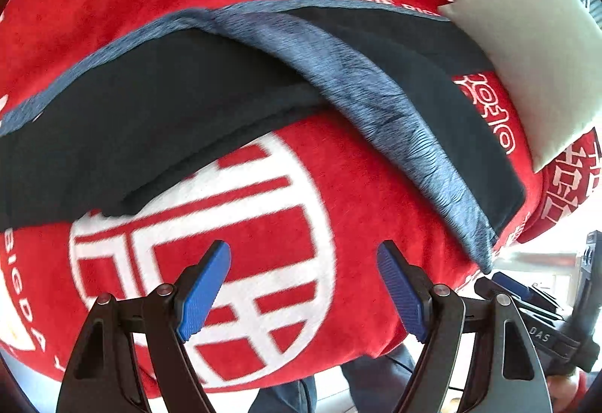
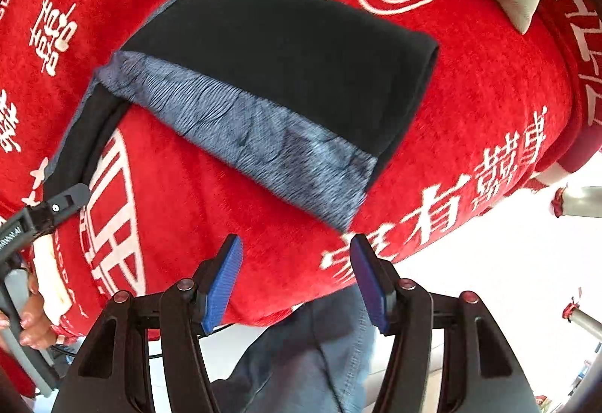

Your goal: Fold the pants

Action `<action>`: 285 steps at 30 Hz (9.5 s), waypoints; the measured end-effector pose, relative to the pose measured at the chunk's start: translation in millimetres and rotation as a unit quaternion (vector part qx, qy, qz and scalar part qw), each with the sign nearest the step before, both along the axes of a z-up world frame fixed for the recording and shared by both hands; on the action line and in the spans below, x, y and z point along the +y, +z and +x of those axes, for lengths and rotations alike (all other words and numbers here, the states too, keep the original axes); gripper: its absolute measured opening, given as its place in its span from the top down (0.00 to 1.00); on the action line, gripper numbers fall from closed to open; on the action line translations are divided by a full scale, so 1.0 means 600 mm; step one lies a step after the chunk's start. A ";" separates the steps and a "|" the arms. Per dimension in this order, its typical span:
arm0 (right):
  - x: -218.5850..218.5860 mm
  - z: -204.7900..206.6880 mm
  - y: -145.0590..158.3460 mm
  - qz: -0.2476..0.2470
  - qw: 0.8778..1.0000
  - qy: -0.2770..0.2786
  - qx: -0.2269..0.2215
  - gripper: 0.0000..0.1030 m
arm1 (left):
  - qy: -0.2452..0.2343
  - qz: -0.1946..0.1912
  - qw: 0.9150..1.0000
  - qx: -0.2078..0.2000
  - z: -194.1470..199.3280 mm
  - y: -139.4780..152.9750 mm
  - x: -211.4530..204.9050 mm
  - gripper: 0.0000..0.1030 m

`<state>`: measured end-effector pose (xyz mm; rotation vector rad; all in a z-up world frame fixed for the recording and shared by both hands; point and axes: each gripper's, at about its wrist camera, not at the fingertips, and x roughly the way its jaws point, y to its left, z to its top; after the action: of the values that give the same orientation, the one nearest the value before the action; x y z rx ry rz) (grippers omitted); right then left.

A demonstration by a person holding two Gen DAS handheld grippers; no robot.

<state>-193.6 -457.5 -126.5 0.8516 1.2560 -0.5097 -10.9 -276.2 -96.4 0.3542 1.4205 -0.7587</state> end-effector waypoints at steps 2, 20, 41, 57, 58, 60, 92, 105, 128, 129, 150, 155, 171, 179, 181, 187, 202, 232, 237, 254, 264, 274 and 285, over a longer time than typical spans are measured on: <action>-0.014 -0.013 -0.007 0.001 1.000 -0.004 -0.002 0.39 | -0.005 -0.007 1.000 0.005 0.001 -0.004 -0.021 0.21; -0.083 -0.035 -0.045 0.124 0.983 0.019 -0.134 0.53 | 0.031 -0.025 0.996 0.084 0.016 -0.064 -0.134 0.21; -0.103 -0.041 -0.050 0.215 0.961 -0.010 -0.172 0.96 | 0.044 -0.074 0.986 0.145 0.036 -0.074 -0.176 0.83; -0.330 0.106 0.133 0.177 0.946 0.043 -0.267 0.97 | 0.095 -0.142 0.979 0.110 0.140 0.045 -0.270 0.87; -0.353 0.123 0.138 0.170 0.948 0.049 -0.266 0.97 | 0.100 -0.143 0.979 0.107 0.148 0.046 -0.282 0.87; -0.401 0.162 0.148 0.143 0.954 0.067 -0.254 0.97 | 0.105 -0.145 0.979 0.098 0.169 0.046 -0.314 0.87; -0.487 0.378 -0.004 -0.050 0.983 0.178 -0.011 0.73 | 0.081 0.095 0.987 -0.104 0.206 -0.079 -0.363 0.28; -0.450 0.377 0.014 -0.063 0.978 0.196 -0.024 0.73 | 0.195 0.125 0.962 -0.142 0.317 -0.069 -0.216 0.20; -0.378 0.287 0.029 -0.056 0.982 0.181 -0.017 0.55 | 0.210 0.167 0.954 -0.135 0.259 -0.047 -0.084 0.20; -0.371 0.272 0.035 -0.053 0.983 0.175 -0.019 0.53 | 0.210 0.167 0.955 -0.129 0.247 -0.044 -0.077 0.20; -0.107 0.268 0.026 0.074 0.982 0.166 -0.045 0.53 | 0.211 0.130 0.963 -0.107 0.173 0.009 0.105 0.20; 0.002 0.318 0.026 0.126 0.975 0.162 -0.088 0.53 | 0.214 0.137 0.960 -0.117 0.198 0.013 0.173 0.20; 0.163 0.438 -0.042 0.194 0.961 0.131 -0.146 0.53 | 0.186 0.109 0.969 -0.122 0.238 -0.043 0.227 0.20; 0.143 0.440 -0.064 0.222 0.962 0.066 -0.148 0.91 | 0.161 0.086 0.976 -0.122 0.249 -0.056 0.183 0.20; 0.137 0.439 -0.062 0.217 0.965 0.057 -0.138 0.93 | 0.148 0.085 0.978 -0.123 0.246 -0.057 0.169 0.20; 0.158 0.412 -0.054 0.178 0.974 0.077 -0.119 0.94 | 0.093 0.105 0.980 -0.144 0.187 -0.086 0.148 0.20; 0.057 0.438 0.040 0.028 0.981 0.156 -0.113 0.70 | 0.156 0.092 0.969 -0.165 0.312 -0.035 0.147 0.20; -0.066 0.494 0.011 -0.082 0.977 0.193 -0.041 0.56 | 0.197 0.134 0.957 -0.164 0.387 -0.078 0.138 0.20; -0.089 0.422 0.016 -0.086 0.982 0.167 -0.020 0.56 | 0.169 0.113 0.970 -0.131 0.308 -0.070 0.111 0.20; -0.086 0.376 0.004 -0.118 0.975 0.188 -0.014 0.37 | 0.166 0.142 0.968 -0.127 0.253 -0.093 0.102 0.03; -0.087 0.378 -0.004 -0.072 0.979 0.190 -0.031 0.24 | 0.164 0.167 0.964 -0.128 0.235 -0.082 0.086 0.03; -0.089 0.378 -0.005 -0.050 0.980 0.191 -0.024 0.23 | 0.148 0.176 0.966 -0.122 0.205 -0.059 0.055 0.03; -0.154 0.261 0.019 0.009 0.994 0.104 -0.034 0.27 | 0.106 0.127 0.980 -0.110 0.149 -0.018 -0.057 0.03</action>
<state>-36.9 -550.1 -115.2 0.7380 1.2712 -0.3010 78.6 -310.6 -107.5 0.4611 1.3213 -0.3515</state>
